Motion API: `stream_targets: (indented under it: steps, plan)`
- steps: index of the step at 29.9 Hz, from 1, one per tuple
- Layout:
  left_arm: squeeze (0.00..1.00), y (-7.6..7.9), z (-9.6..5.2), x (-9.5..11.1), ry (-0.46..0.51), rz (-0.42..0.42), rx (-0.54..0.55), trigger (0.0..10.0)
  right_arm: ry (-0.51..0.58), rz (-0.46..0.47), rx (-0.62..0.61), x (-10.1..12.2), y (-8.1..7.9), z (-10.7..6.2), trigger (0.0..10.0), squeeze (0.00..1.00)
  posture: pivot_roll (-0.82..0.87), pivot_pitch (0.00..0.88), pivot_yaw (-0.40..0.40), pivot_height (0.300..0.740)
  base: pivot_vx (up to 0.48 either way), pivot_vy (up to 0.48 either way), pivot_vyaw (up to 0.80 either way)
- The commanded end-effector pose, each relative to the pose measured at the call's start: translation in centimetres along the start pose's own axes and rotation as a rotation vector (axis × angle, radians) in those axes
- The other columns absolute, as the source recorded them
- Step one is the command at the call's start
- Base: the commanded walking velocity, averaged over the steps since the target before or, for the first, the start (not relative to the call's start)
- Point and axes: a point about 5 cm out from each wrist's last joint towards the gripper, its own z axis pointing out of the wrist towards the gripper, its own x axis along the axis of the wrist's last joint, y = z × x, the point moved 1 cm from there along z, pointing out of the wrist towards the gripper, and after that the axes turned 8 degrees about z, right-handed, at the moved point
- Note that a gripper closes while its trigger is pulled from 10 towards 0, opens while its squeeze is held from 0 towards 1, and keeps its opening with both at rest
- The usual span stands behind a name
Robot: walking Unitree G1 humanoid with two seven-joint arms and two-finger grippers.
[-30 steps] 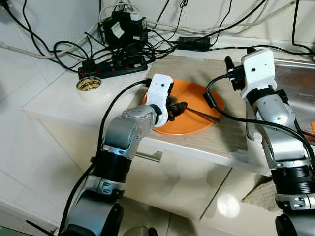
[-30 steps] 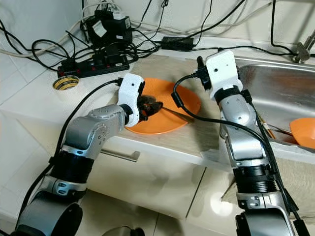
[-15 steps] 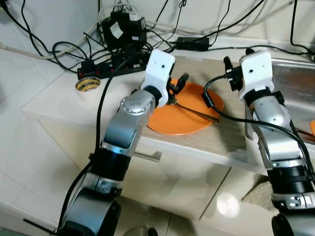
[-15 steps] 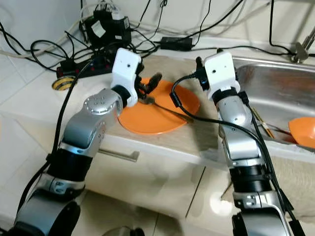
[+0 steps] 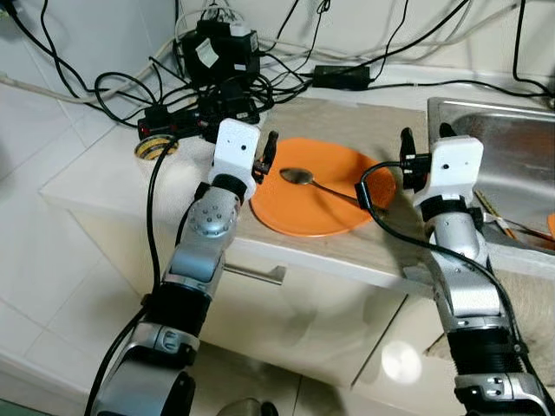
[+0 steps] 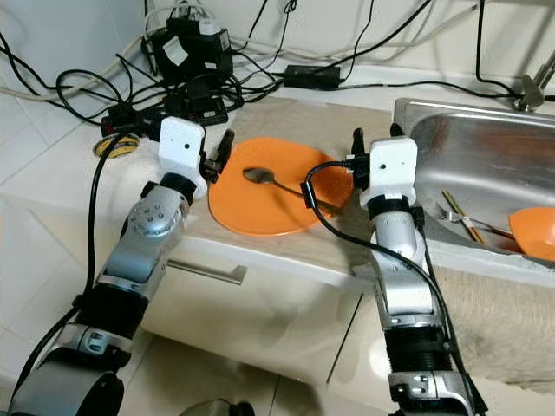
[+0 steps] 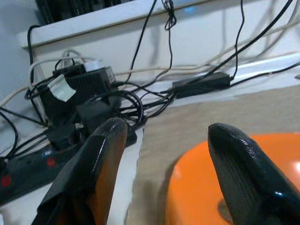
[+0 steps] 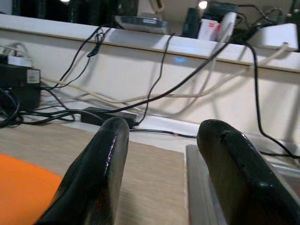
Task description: Kitchen organization
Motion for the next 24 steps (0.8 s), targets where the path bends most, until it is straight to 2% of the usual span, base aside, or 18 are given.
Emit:
stream_targets:
  steps: [1, 4, 11, 12, 16, 24]
  plan:
    - [0.00, -0.4, 0.0, -0.2, 0.010, 0.022, 0.030, 10.0, 0.019, -0.019, -0.015, -0.1, 0.3, -0.2, 10.0, 0.00, -0.04, 0.000, 0.086, 0.740, 0.000, 0.000, 0.00]
    - [0.00, -0.3, -0.1, -0.7, 0.011, 0.061, 0.024, 10.0, 0.011, -0.031, -0.019, -0.9, 0.0, -0.7, 10.0, 0.00, -0.04, 0.000, 0.084, 0.740, 0.000, 0.000, 0.00]
    - [0.00, -0.1, -0.2, -1.1, 0.026, 0.071, 0.022, 10.0, 0.002, -0.029, -0.011, -1.9, -0.6, -1.4, 10.0, 0.00, -0.04, 0.000, 0.084, 0.740, 0.000, 0.000, 0.00]
    - [0.00, 0.0, -0.4, -1.7, 0.004, 0.054, 0.012, 10.0, -0.037, -0.018, -0.009, -2.8, -0.6, -1.9, 10.0, 0.00, -0.04, 0.000, 0.083, 0.740, 0.000, 0.000, 0.00]
    - [0.00, 0.1, -0.8, -2.4, -0.017, 0.027, 0.021, 10.0, -0.066, -0.004, -0.025, -3.6, -0.3, -2.4, 10.0, 0.00, -0.04, 0.000, 0.083, 0.740, 0.000, 0.000, 0.00]
    - [0.00, -0.3, -0.1, -1.6, 0.017, 0.031, 0.037, 10.0, -0.027, -0.029, -0.040, -3.0, 0.3, -1.3, 10.0, 0.00, -0.04, 0.000, 0.081, 0.740, 0.000, 0.000, 0.00]
